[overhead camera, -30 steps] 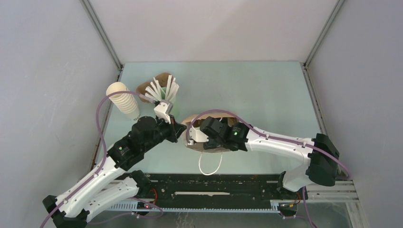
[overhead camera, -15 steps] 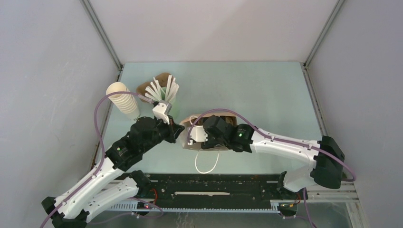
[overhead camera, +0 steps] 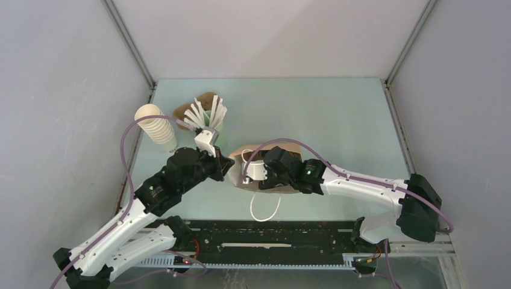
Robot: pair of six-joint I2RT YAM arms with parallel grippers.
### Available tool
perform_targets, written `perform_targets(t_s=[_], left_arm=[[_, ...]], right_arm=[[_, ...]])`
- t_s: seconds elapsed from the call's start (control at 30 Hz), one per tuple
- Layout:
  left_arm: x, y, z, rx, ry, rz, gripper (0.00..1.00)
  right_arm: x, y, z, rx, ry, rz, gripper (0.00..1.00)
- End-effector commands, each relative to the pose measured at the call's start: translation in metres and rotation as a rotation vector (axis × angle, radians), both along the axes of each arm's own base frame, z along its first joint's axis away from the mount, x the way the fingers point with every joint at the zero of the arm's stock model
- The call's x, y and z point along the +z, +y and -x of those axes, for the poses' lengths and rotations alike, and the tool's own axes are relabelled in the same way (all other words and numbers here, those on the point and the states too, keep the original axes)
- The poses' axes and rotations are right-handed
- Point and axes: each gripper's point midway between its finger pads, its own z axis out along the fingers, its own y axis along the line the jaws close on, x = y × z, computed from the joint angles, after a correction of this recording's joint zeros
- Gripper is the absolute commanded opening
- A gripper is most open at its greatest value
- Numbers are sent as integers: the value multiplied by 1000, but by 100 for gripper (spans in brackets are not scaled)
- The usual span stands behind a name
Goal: Pack the takeout coffee
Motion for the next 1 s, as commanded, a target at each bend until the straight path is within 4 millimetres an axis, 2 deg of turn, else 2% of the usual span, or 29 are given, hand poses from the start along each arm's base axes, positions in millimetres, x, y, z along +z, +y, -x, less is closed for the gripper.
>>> perform_targets(t_s=[0.0, 0.3, 0.53, 0.8, 0.97], left_arm=[[-5, 10, 3, 18, 19, -59, 0], [-4, 10, 2, 21, 19, -57, 0], [-5, 11, 2, 27, 22, -61, 0], [-7, 11, 2, 26, 26, -63, 0], [-8, 10, 2, 23, 33, -64, 0]], right_arm=[[6, -17, -6, -45, -12, -28, 60], [1, -34, -5, -93, 13, -24, 65], [-4, -47, 8, -140, 79, -17, 66], [-14, -50, 20, -130, 150, -3, 67], [-9, -36, 20, -54, 110, -9, 66]])
